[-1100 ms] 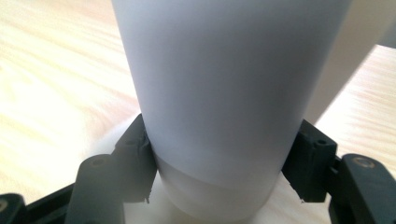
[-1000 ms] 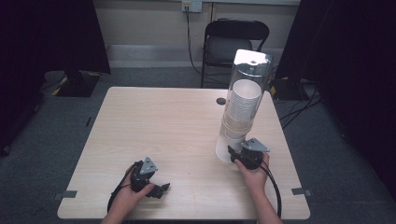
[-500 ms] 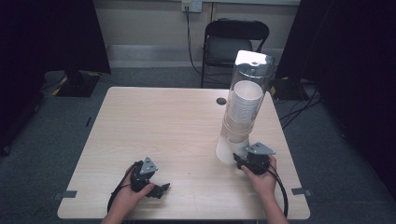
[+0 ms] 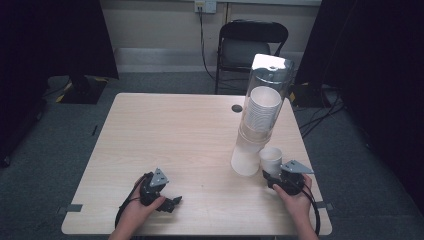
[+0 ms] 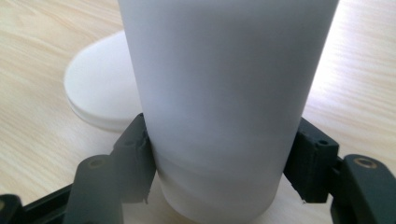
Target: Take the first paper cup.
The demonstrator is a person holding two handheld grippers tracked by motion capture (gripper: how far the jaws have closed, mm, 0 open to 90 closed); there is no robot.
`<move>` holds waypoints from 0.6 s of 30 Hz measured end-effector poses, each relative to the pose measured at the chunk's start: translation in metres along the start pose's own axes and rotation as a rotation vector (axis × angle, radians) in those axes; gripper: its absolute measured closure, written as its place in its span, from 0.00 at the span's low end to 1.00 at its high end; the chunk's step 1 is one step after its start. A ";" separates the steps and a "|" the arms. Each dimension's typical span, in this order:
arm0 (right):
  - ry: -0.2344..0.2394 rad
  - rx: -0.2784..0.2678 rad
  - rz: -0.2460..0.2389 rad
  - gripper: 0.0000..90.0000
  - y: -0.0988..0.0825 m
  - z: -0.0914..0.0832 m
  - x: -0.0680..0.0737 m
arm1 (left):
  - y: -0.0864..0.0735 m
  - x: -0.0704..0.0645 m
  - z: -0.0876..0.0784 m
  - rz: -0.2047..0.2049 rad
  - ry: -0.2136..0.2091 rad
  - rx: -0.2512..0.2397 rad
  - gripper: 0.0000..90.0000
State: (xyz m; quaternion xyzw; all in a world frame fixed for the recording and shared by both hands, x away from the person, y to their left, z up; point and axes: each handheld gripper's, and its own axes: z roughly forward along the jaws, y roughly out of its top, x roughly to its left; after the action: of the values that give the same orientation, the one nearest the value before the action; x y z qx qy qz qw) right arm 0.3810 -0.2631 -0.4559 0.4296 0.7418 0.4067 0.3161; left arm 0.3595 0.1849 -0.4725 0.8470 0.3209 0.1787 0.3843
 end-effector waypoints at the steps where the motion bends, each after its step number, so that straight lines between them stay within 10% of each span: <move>1: 0.003 0.005 0.003 0.38 -0.001 -0.001 -0.001 | 0.000 0.000 0.000 0.000 0.001 0.000 0.00; 11: 0.007 0.028 0.011 0.37 -0.007 -0.009 -0.005 | 0.000 0.000 0.000 0.000 0.001 0.000 0.00; 18: 0.083 -0.051 -0.059 0.37 -0.001 -0.012 0.015 | 0.000 0.000 0.000 0.001 0.001 0.001 0.00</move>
State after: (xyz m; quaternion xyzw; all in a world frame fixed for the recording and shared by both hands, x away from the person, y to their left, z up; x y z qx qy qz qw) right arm 0.3645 -0.2541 -0.4530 0.3820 0.7559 0.4334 0.3080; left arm 0.3596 0.1850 -0.4725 0.8472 0.3207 0.1791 0.3838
